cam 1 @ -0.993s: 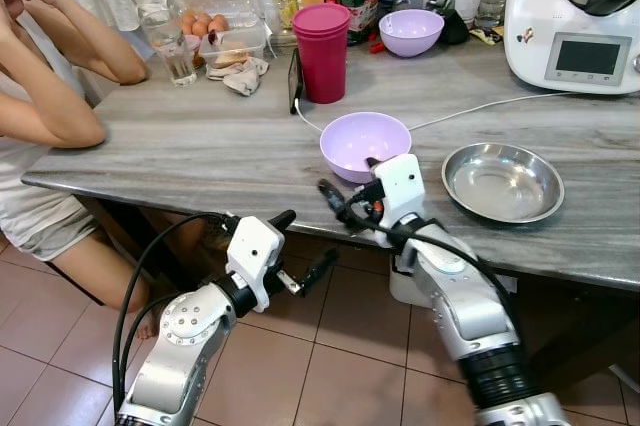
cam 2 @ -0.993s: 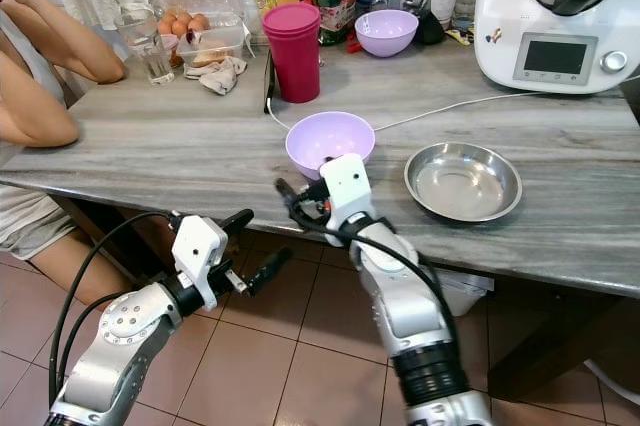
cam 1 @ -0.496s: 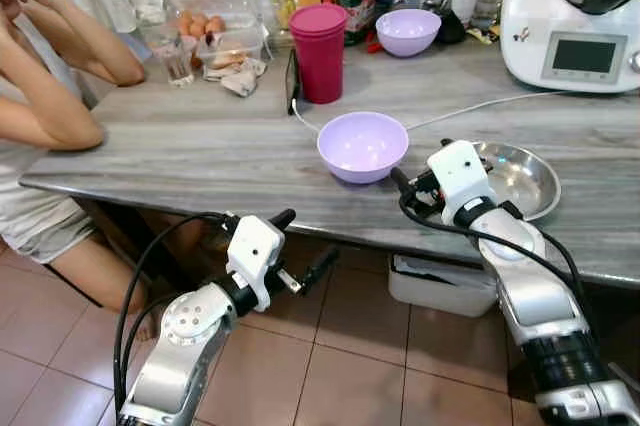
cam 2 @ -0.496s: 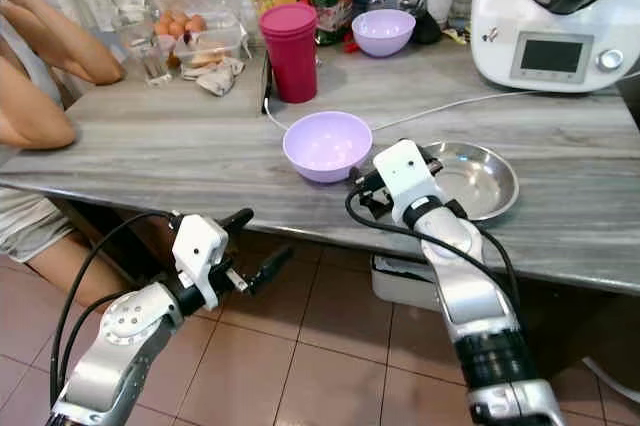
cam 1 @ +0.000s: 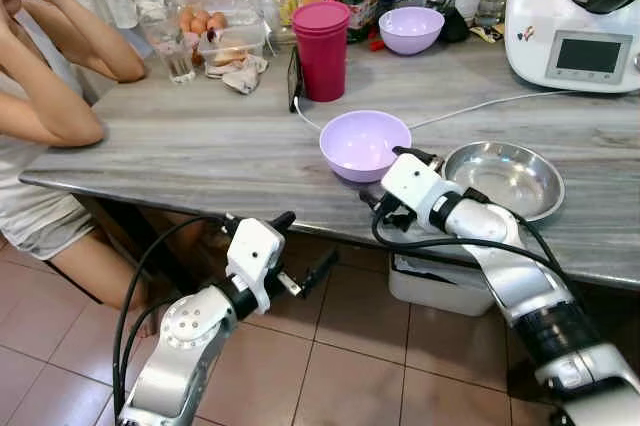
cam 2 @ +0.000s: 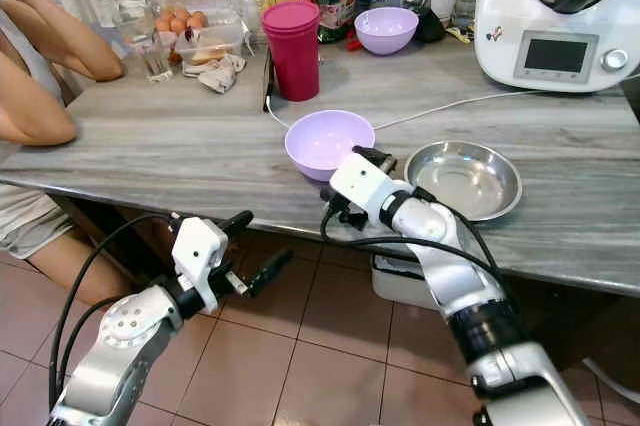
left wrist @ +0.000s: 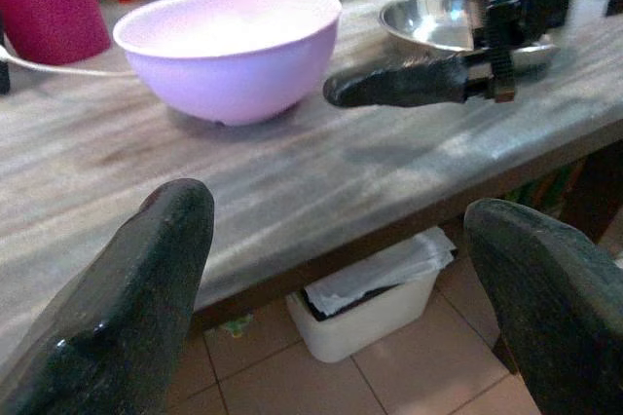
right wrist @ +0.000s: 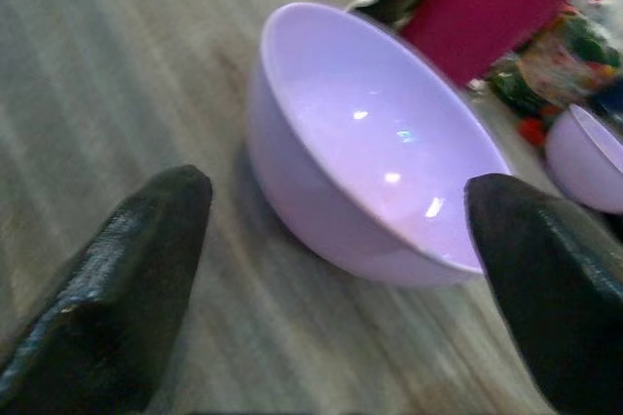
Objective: Setting the table
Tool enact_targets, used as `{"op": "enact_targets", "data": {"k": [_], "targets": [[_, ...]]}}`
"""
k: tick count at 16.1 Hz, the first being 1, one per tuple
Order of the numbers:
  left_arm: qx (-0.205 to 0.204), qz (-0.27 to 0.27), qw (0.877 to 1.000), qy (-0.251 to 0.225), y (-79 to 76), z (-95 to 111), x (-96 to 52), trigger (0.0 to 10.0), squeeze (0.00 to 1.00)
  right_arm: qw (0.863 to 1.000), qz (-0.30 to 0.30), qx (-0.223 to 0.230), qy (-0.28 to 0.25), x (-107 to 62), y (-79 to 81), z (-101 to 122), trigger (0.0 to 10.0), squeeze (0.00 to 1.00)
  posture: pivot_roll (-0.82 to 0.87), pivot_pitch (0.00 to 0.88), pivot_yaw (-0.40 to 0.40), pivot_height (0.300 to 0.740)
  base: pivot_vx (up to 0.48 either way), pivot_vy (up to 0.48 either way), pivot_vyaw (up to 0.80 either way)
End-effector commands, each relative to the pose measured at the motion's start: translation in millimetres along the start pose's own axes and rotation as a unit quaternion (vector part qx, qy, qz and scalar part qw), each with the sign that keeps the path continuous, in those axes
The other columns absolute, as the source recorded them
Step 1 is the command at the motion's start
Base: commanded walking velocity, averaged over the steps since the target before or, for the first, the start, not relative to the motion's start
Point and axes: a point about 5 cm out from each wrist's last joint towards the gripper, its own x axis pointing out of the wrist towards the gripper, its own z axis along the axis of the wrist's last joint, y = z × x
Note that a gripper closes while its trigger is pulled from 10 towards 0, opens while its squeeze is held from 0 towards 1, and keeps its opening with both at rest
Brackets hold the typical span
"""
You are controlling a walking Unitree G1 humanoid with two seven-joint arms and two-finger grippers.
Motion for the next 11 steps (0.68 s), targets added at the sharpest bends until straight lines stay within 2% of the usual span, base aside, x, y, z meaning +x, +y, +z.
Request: {"op": "enact_targets", "data": {"k": [1,4,5,6,8,10,11], "targets": [[0.005,0.005,1.000,0.004,2.3,1,-3.8,10.0,0.00,0.999,0.020,-0.031,-0.003,4.3,1.4,3,10.0,0.00,-0.21,0.093,0.103,0.740,0.000,0.000,0.00],[0.005,0.005,1.000,0.006,2.6,1,-5.0,10.0,0.00,0.998,0.028,-0.064,0.004,6.9,-2.4,1,10.0,0.00,-0.21,0.096,0.104,0.740,0.000,0.000,0.00],[0.005,0.005,1.000,0.006,2.6,1,-5.3,10.0,0.00,0.996,0.027,-0.085,0.010,8.1,-6.3,-1,9.7,0.00,-0.21,0.096,0.105,0.740,0.000,0.000,0.00],[0.005,0.004,1.000,0.007,2.5,0,-5.5,10.0,0.00,0.995,0.026,-0.096,0.014,8.6,-8.8,-3,3.6,0.00,-0.21,0.096,0.106,0.740,0.000,0.000,0.00],[0.005,0.004,1.000,0.009,2.0,0,-6.4,10.0,0.00,0.995,0.023,-0.098,0.016,9.8,-13.2,-7,0.0,0.00,-0.21,0.096,0.105,0.740,0.000,0.000,0.00],[0.006,0.005,1.000,0.009,2.1,0,-7.3,10.0,0.00,0.994,0.011,-0.110,0.025,9.6,-19.8,-12,0.0,0.00,-0.21,0.098,0.107,0.740,0.000,0.000,0.00],[0.006,0.005,1.000,0.010,1.9,0,-7.3,10.0,0.00,0.994,0.009,-0.110,0.027,9.6,-20.7,-14,0.5,0.00,-0.21,0.097,0.108,0.740,0.000,0.000,0.00]]}}
